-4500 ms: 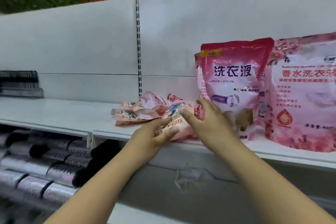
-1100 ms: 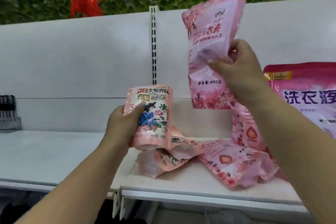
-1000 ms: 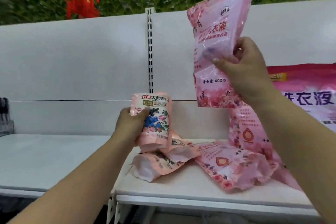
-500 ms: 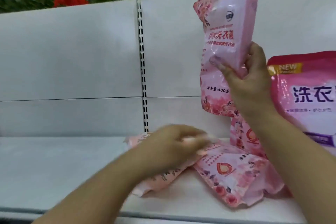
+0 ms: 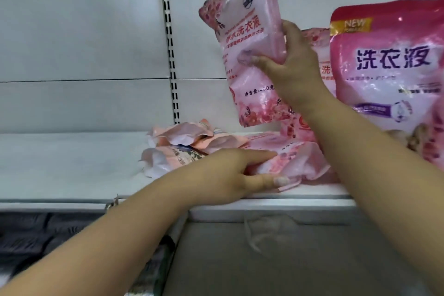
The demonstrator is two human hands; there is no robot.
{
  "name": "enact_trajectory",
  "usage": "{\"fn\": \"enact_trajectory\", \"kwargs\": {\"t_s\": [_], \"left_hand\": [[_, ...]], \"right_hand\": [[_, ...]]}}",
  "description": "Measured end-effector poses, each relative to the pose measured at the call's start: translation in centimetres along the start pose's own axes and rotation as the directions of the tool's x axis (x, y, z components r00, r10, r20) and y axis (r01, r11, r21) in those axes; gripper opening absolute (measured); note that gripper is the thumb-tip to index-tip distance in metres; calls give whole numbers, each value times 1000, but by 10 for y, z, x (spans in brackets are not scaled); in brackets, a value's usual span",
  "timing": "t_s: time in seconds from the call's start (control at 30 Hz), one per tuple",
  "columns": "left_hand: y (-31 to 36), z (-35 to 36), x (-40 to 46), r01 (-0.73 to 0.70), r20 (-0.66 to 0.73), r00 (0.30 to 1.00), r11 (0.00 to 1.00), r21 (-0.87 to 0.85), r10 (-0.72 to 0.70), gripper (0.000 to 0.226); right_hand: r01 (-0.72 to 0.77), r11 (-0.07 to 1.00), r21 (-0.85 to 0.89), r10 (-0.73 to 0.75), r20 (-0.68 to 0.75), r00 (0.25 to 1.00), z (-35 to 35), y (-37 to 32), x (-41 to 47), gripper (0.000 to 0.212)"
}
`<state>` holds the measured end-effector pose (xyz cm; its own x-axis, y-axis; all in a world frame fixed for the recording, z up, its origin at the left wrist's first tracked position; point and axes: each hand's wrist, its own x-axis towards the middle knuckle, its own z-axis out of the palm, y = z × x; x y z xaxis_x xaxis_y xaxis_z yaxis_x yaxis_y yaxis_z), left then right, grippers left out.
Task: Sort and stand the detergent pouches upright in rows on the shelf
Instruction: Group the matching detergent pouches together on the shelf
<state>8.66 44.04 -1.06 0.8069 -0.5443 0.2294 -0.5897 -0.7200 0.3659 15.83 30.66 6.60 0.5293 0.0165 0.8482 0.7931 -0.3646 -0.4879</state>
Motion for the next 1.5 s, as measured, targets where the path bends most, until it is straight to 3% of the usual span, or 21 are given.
{"fn": "enact_trajectory", "kwargs": {"t_s": [0.13, 0.27, 0.33, 0.5, 0.6, 0.63, 0.7, 0.77, 0.8, 0.87, 1.03, 1.1, 1.27, 1.33, 1.37, 1.5], "left_hand": [[-7, 4, -16, -27, -19, 999, 996, -86, 25, 69], [-8, -1, -44, -26, 5, 1000, 974, -227, 28, 68], [-1, -3, -55, -8, -37, 999, 976, -216, 0, 59], [23, 13, -57, -15, -328, 945, 1000, -3, 13, 50], [25, 18, -57, -51, -425, 904, 978, -204, -42, 11], [23, 15, -57, -60, -439, 896, 961, -271, -68, 8], [20, 11, -55, -72, -420, 902, 928, -367, -96, 18], [22, 5, -52, -68, -394, 906, 867, -493, -153, 13], [23, 1, -51, -55, -349, 918, 811, -583, -189, 7], [29, -8, -47, -14, -227, 956, 742, -670, -188, 18], [40, -17, -40, 40, -57, 996, 901, -432, -71, 37], [42, -10, -48, 28, -17, 999, 901, -434, -39, 41], [46, 15, -61, -54, -297, 949, 878, -475, -103, 29], [44, 31, -65, -107, -408, 896, 807, -581, -175, 35], [43, 39, -69, -142, -448, 858, 723, -676, -250, 37], [49, 71, -84, -333, -435, 718, 281, -900, -544, 24]], "right_hand": [[-107, 992, 59, 105, 32, 994, -10, -15, -2, 52], [-56, 998, -27, 57, 34, 998, -31, -37, 2, 43], [-45, 999, -6, 45, 1, 999, -34, -42, 0, 41], [-132, 991, -16, 131, -33, 991, -32, -36, -21, 40], [-157, 987, -46, 155, -35, 987, -35, -32, -34, 39], [-164, 985, -56, 162, -44, 986, -37, -33, -36, 39], [-172, 983, -60, 168, -68, 983, -42, -35, -39, 39], [-170, 984, -50, 165, -92, 982, -49, -40, -39, 37], [-172, 984, -41, 168, -98, 981, -52, -43, -39, 34], [-174, 984, -28, 170, -109, 979, -59, -48, -37, 30], [-195, 980, 30, 198, -149, 969, -74, -53, -32, 47], [-210, 976, 56, 216, -149, 965, -77, -53, -34, 47], [-256, 960, 112, 266, -83, 960, -64, -43, -50, 41], [-279, 946, 164, 294, -81, 952, -54, -30, -60, 38], [-283, 938, 199, 305, -88, 948, -50, -24, -66, 35], [-263, 906, 331, 315, -113, 942, -42, -17, -86, 17]]}}
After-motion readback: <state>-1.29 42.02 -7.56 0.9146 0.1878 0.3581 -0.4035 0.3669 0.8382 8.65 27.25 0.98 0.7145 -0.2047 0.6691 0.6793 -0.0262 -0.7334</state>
